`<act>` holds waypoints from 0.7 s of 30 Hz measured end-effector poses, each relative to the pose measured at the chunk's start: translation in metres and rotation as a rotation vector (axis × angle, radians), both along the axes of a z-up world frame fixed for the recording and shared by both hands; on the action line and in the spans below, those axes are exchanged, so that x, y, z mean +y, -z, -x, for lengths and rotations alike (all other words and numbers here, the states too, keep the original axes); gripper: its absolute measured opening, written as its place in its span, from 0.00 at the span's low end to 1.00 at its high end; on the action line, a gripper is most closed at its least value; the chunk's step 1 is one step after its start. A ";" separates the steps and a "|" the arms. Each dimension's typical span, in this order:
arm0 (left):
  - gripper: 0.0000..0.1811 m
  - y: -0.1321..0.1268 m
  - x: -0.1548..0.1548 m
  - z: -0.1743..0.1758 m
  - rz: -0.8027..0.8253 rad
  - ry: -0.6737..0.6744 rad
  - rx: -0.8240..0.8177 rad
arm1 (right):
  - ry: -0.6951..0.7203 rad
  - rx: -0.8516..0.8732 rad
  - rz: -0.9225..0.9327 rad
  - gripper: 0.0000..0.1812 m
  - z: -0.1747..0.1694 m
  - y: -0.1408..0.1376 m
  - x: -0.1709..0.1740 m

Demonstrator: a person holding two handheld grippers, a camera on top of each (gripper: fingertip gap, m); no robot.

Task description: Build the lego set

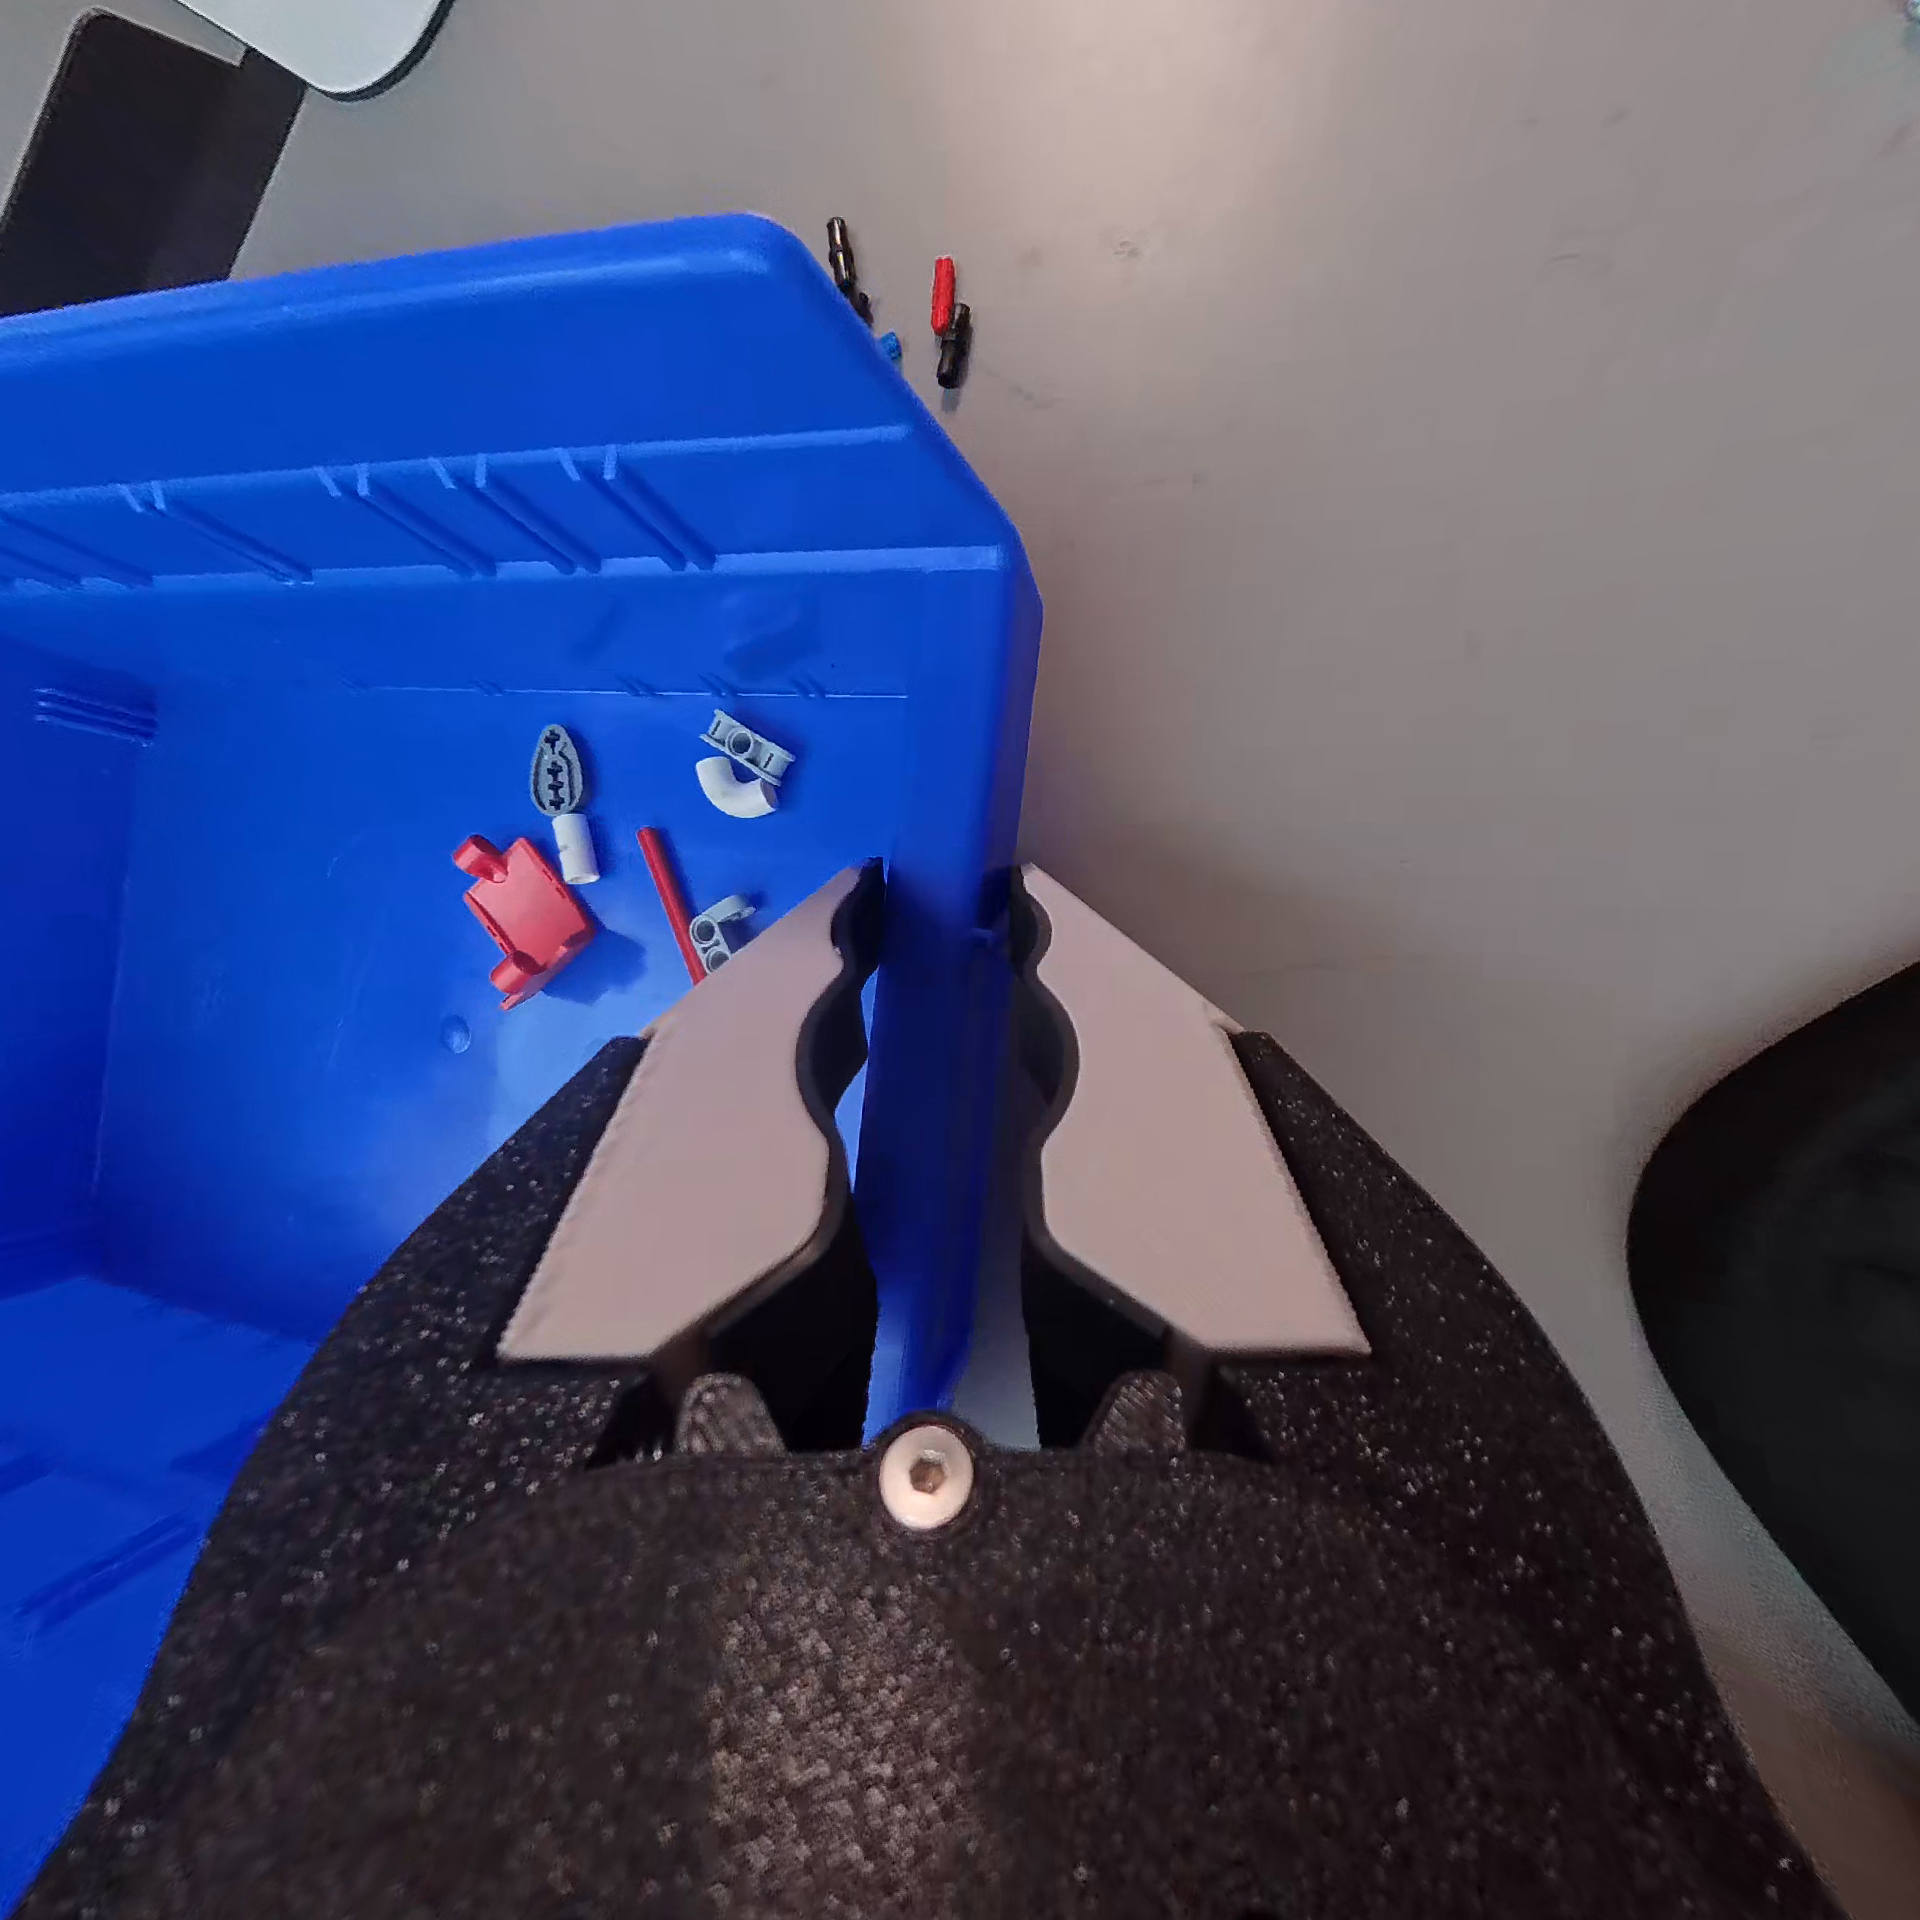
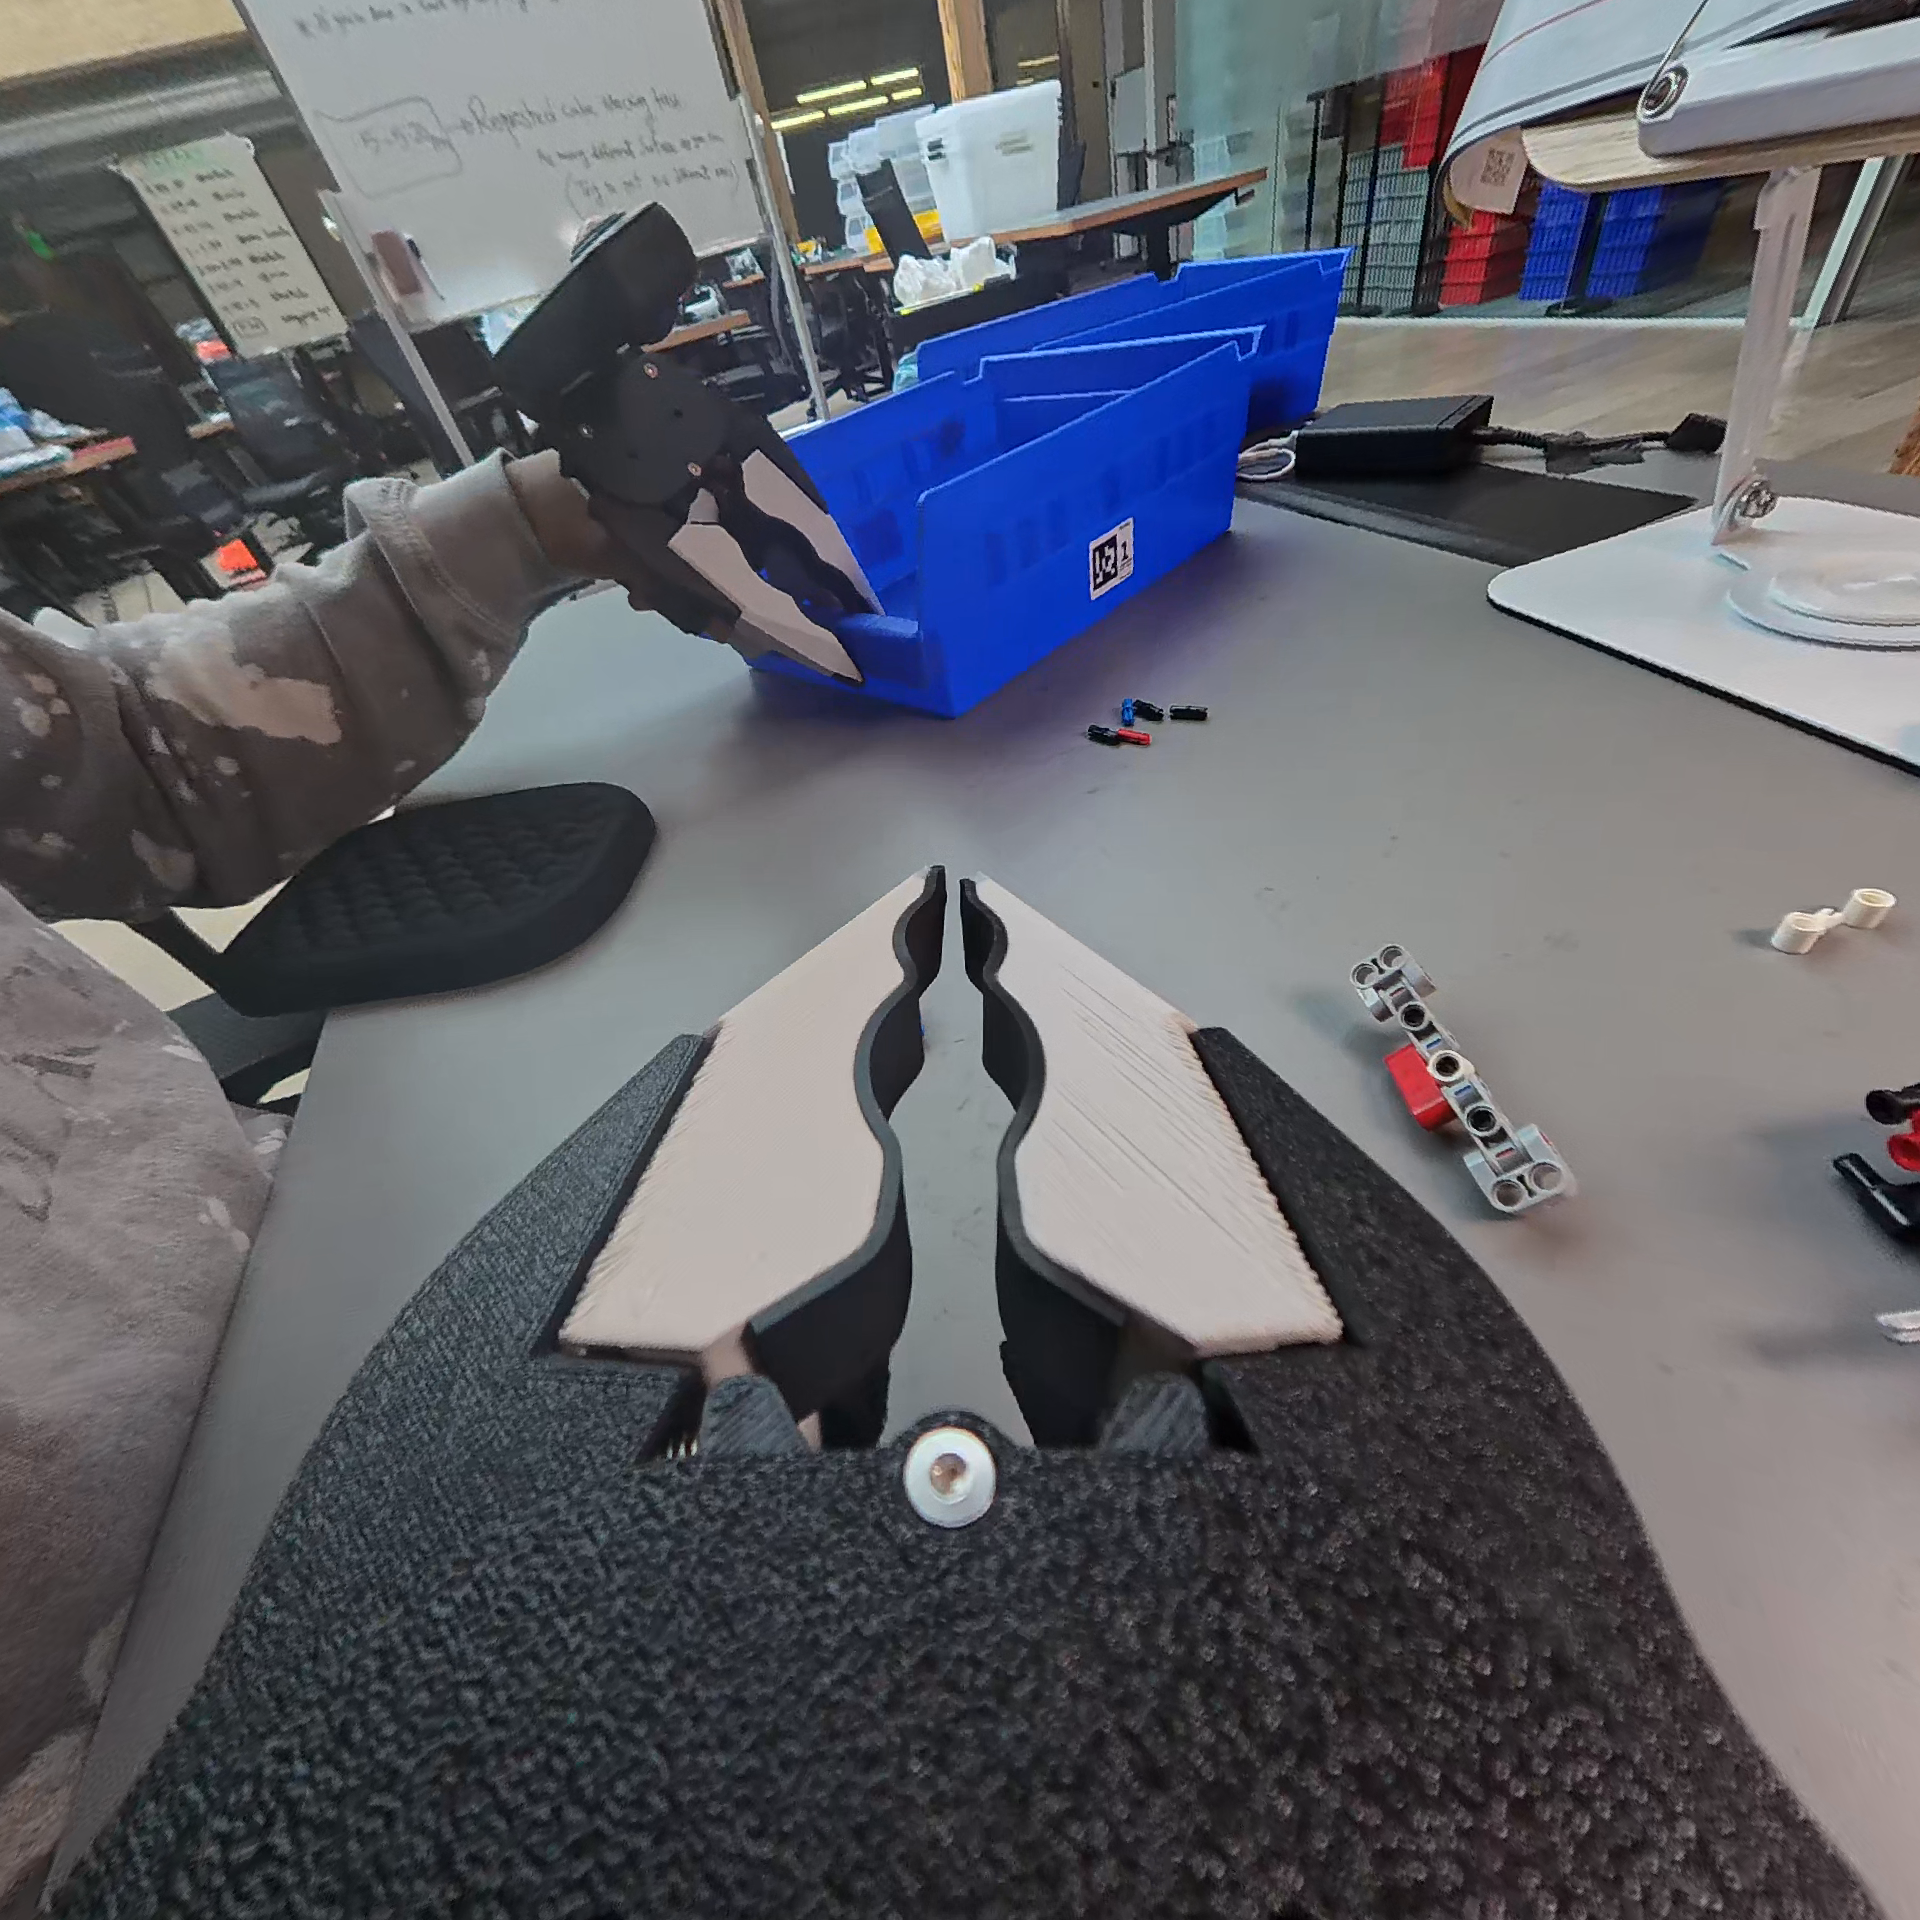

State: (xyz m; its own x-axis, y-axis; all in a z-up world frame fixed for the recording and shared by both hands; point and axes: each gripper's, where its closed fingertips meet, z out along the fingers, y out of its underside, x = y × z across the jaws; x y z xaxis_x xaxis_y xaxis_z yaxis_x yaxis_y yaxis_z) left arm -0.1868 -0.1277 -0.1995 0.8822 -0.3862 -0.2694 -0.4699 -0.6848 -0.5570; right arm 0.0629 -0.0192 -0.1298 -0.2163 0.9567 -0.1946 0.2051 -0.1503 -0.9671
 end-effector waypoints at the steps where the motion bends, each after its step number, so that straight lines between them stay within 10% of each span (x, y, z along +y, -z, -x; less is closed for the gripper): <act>1: 0.13 0.000 0.000 0.002 -0.009 0.002 0.003 | 0.000 -0.003 0.000 0.00 0.000 0.001 0.000; 7: 0.20 -0.048 0.001 -0.008 -0.226 -0.054 -0.033 | 0.003 -0.002 0.000 0.00 0.001 0.001 0.000; 12: 0.20 -0.124 0.023 -0.093 -0.544 0.024 -0.358 | 0.022 0.011 0.007 0.00 0.003 -0.001 0.005; 21: 0.27 -0.038 0.080 -0.181 -0.279 0.051 -0.607 | 0.136 0.035 -0.114 0.00 0.000 -0.003 0.023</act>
